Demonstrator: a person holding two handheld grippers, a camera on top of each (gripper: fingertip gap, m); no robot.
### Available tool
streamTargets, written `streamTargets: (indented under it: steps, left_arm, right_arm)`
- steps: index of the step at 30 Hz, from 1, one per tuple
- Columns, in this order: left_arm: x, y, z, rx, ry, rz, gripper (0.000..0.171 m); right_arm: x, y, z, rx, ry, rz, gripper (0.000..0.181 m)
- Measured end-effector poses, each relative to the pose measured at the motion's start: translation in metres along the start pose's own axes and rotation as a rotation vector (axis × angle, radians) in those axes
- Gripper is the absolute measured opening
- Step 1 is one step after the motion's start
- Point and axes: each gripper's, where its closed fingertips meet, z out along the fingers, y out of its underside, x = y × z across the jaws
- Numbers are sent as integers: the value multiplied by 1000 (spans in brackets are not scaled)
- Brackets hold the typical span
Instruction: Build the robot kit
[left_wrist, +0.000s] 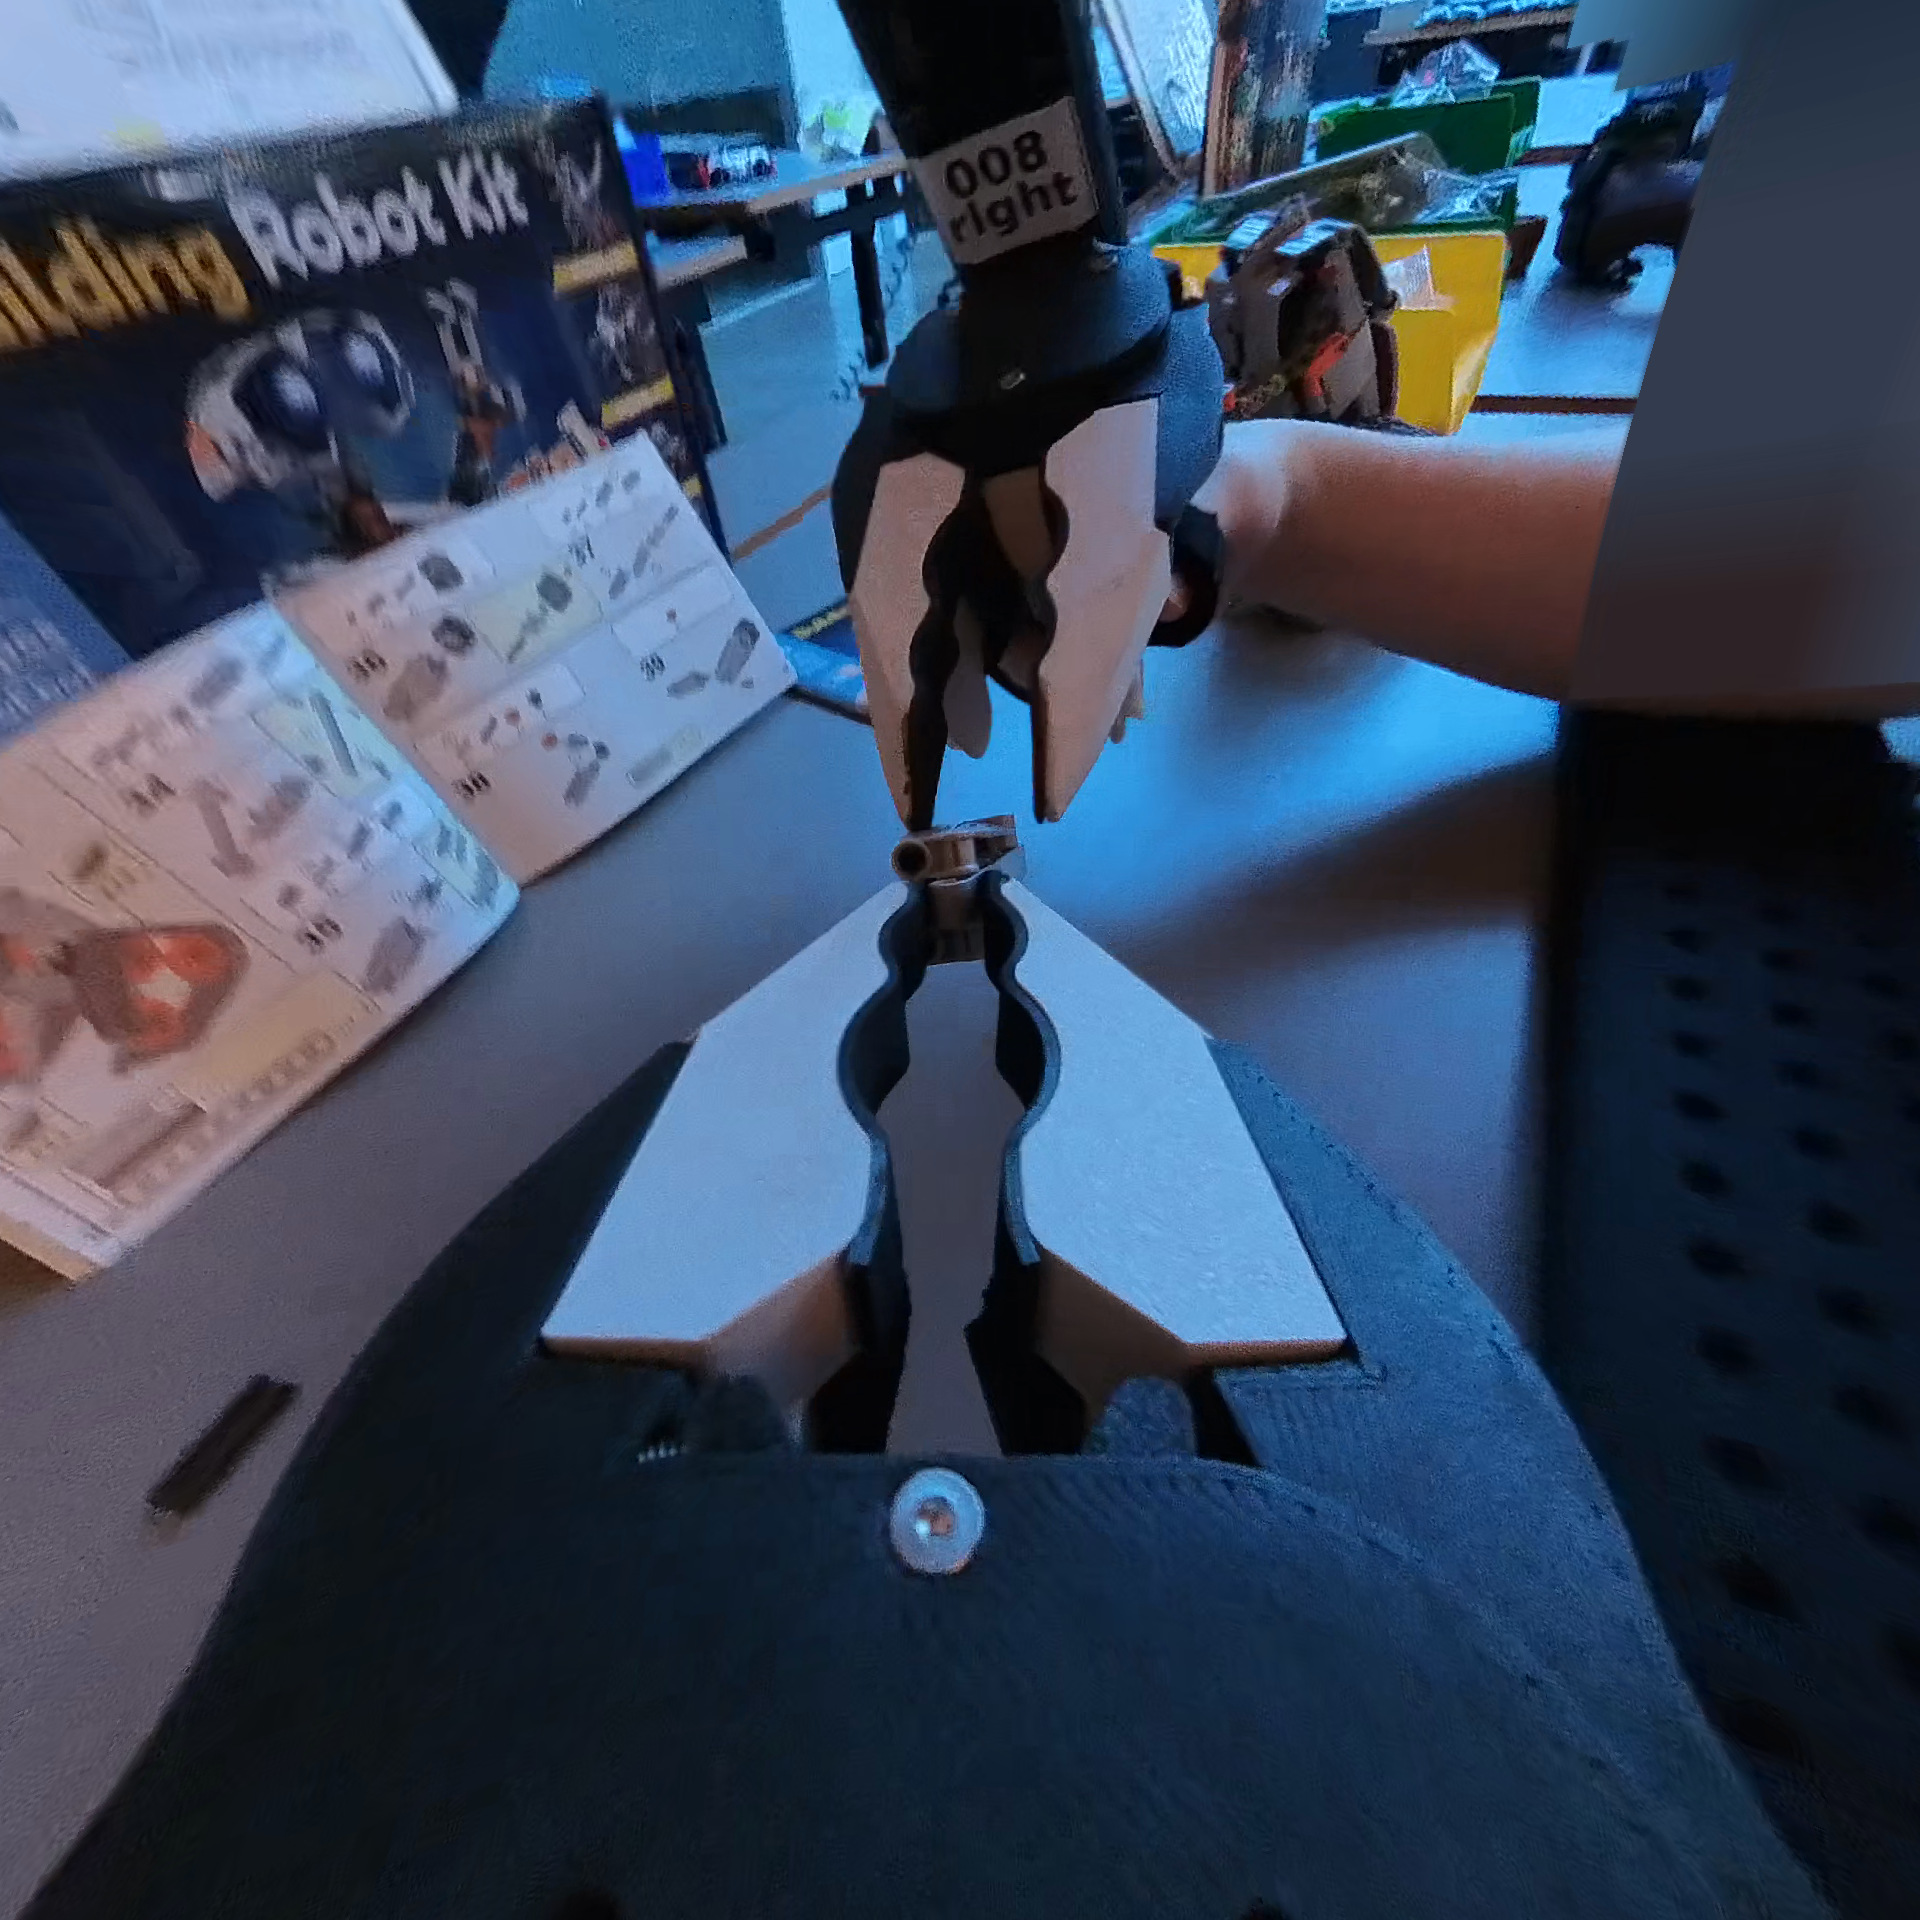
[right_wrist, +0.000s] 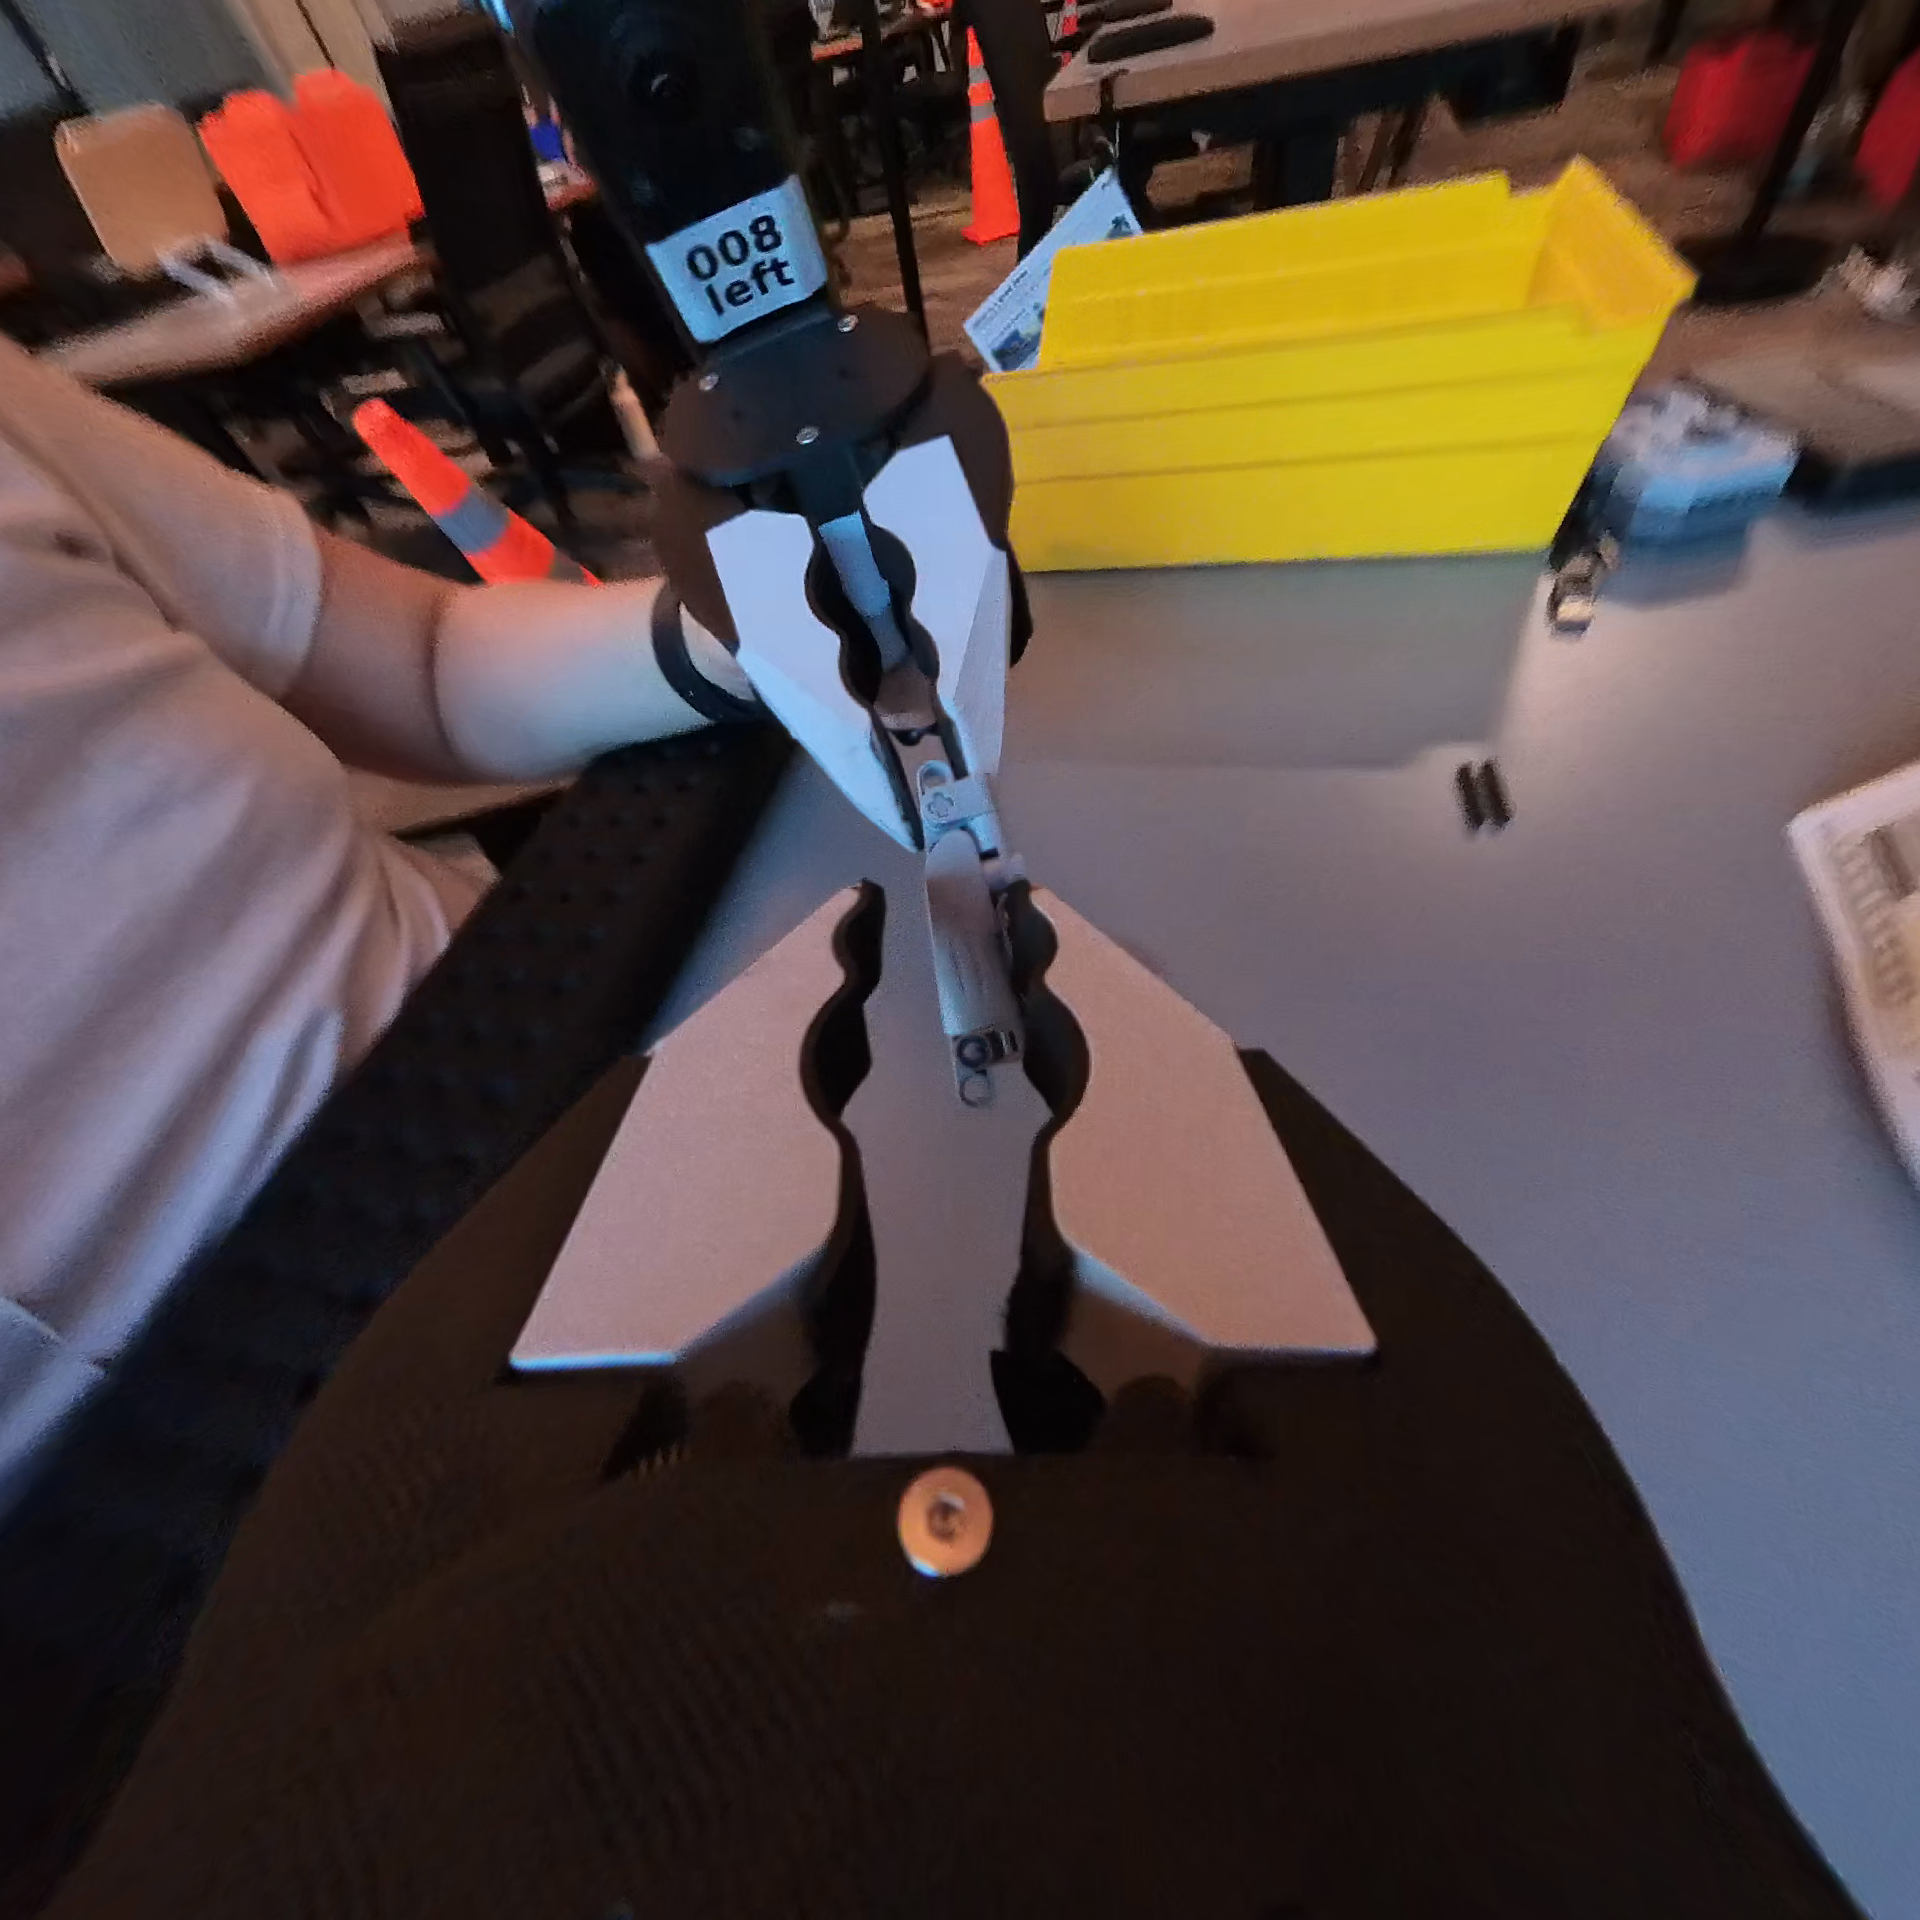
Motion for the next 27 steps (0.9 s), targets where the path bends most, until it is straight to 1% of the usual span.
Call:
streamTargets:
  steps: [2,3,5,9,15,17,18,19,21,24,27]
  left_arm:
    - [6,-5,-1,26,-5,76,8]
    - [9,-8,-1,38,1,93,8]
    - [14,-11,-1,57,12,119,8]
    - [23,-14,-1,75,44,159,8]
    - [22,-15,-2,88,9,205,9]
    - [20,-14,-1,96,-11,205,10]
    - [20,-14,-1,98,-24,215,11]
    - [18,-14,-1,96,-49,230,19]
    - [14,-14,-1,88,-100,264,29]
    - [20,-11,1,73,-77,285,16]
    - [21,-7,3,52,-72,301,14]
  right_arm:
    - [0,-6,-3,-12,69,-125,43]
    - [-2,-7,-4,-29,91,-179,42]
    - [-9,-7,-3,-63,89,-245,41]
    - [-17,1,2,-140,56,-259,21]
    - [-16,-2,3,-134,81,-270,21]
    - [-15,-3,2,-143,105,-317,20]
    - [-15,-2,2,-154,118,-350,21]
    - [-15,-1,2,-169,128,-378,21]
    - [-16,1,3,-198,142,-420,20]
    - [-15,2,5,-223,166,-468,20]
    - [-14,6,5,-257,179,-486,20]
